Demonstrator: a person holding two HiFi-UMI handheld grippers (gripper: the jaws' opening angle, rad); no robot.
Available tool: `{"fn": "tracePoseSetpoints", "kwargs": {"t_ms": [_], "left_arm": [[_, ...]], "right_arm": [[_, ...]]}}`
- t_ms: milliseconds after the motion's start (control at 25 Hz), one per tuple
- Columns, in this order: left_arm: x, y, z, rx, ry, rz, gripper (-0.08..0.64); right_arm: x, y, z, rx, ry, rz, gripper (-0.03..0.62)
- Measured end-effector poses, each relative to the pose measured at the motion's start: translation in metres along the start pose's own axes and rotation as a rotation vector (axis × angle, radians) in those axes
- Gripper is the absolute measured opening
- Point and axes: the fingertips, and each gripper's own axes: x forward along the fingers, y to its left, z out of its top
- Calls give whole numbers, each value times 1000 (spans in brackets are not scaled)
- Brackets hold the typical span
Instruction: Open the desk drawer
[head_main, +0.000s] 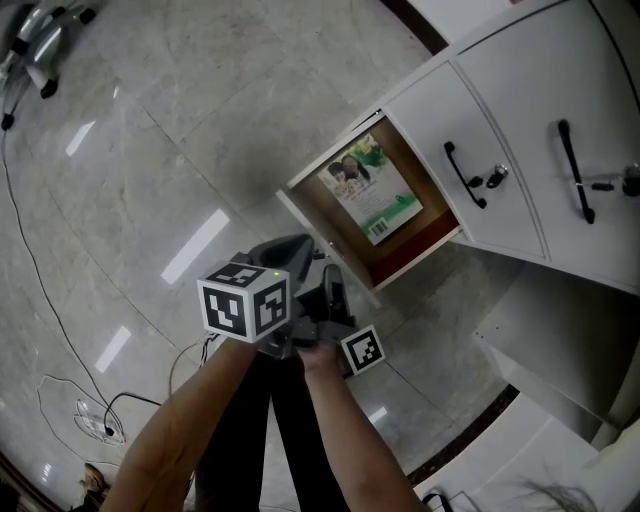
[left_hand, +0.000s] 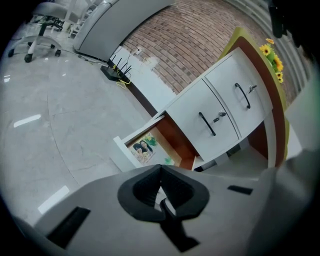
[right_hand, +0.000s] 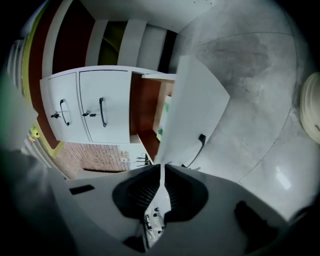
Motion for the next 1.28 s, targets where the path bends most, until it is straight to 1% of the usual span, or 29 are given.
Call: {"fn": "tracePoseSetpoints", "kwargs": {"t_ms": [200, 320, 520, 680, 800, 960, 1040, 1160, 1280], "left_arm": [[-24, -29, 12, 10, 12, 27, 9], [-42, -58, 26, 25, 14, 17, 9], [-74, -112, 48, 85, 29, 3, 9], [-111, -153, 60, 109, 51, -2, 9], [-140, -182, 68, 154, 71, -14, 9], [-177, -226, 84, 225, 81, -27, 9], [-199, -251, 93, 251, 71, -35, 9], [-232, -289, 106, 292, 43, -83, 9], [-261, -323, 114, 364, 47, -120, 9]], "right_arm": [[-13, 49, 11, -36, 19, 4, 20], [-20, 87, 16, -77, 38, 8, 20], [-37, 155, 11, -212, 112, -9, 20], [-60, 205, 6, -337, 141, -52, 20], [-81, 239, 0, -428, 172, -85, 19], [-112, 297, -7, -514, 226, -59, 18], [-135, 321, -9, -575, 258, -58, 18], [-167, 353, -10, -676, 312, -59, 18], [-194, 383, -19, -794, 389, -40, 18]]}}
